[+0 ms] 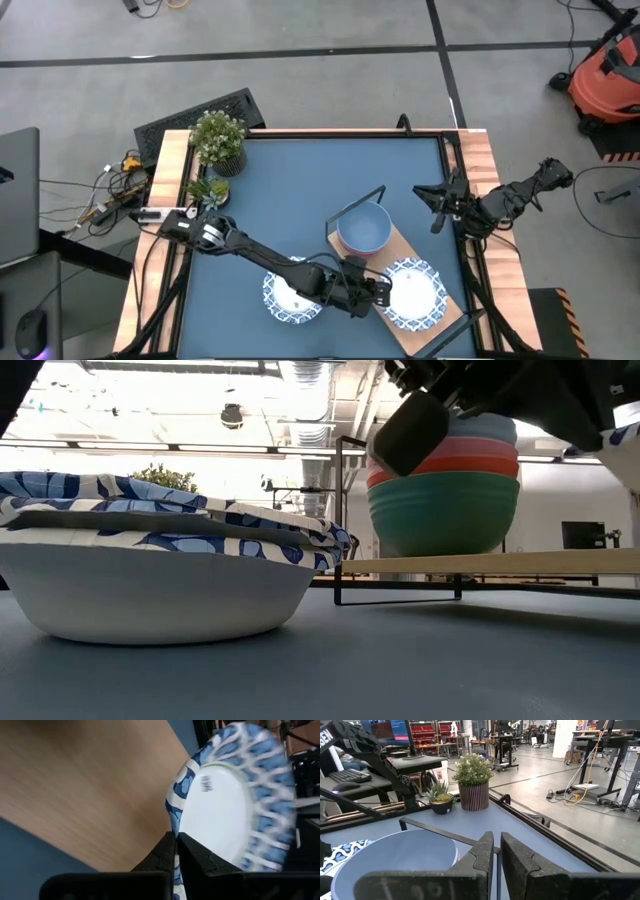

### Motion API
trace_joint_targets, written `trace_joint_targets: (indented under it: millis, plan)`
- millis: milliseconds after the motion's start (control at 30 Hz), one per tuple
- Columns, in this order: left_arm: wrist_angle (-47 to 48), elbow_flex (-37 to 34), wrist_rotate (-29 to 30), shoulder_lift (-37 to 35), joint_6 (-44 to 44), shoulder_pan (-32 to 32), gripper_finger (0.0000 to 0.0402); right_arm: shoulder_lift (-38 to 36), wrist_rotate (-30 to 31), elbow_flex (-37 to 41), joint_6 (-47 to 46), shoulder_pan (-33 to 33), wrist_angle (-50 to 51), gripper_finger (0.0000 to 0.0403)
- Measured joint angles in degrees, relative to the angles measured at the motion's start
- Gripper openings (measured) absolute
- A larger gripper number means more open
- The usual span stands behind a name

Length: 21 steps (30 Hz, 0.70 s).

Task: Place and stack bowls onto a shelf
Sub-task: Put the white bowl on the shelf, then stack the white bowl on top of the white bowl on the shelf

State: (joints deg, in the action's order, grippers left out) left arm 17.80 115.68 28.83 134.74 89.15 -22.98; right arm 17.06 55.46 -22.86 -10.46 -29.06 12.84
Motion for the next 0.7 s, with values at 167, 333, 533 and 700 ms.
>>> trace_joint_targets:
  millis: [167,333,533,700]
  plan:
    - [-0.04,0.00,0.61,0.00,-1.71,0.00,0.0037,0.00,0.00,-0.01,0.44,0.00,0.02,0.0063]
    - [-2.05,0.00,1.82,0.00,-5.10,0.14,0.0093,0.00,0.00,-0.01,0.46,0.00,0.04,0.0063]
    - [-2.35,0.00,0.37,-0.02,-5.98,0.69,0.0136,0.00,0.00,-0.01,0.44,0.00,0.07,0.0063]
    - [-2.38,0.00,-6.45,-0.53,-6.83,0.49,0.0139,0.00,-0.01,-0.01,0.44,0.00,0.06,0.0063]
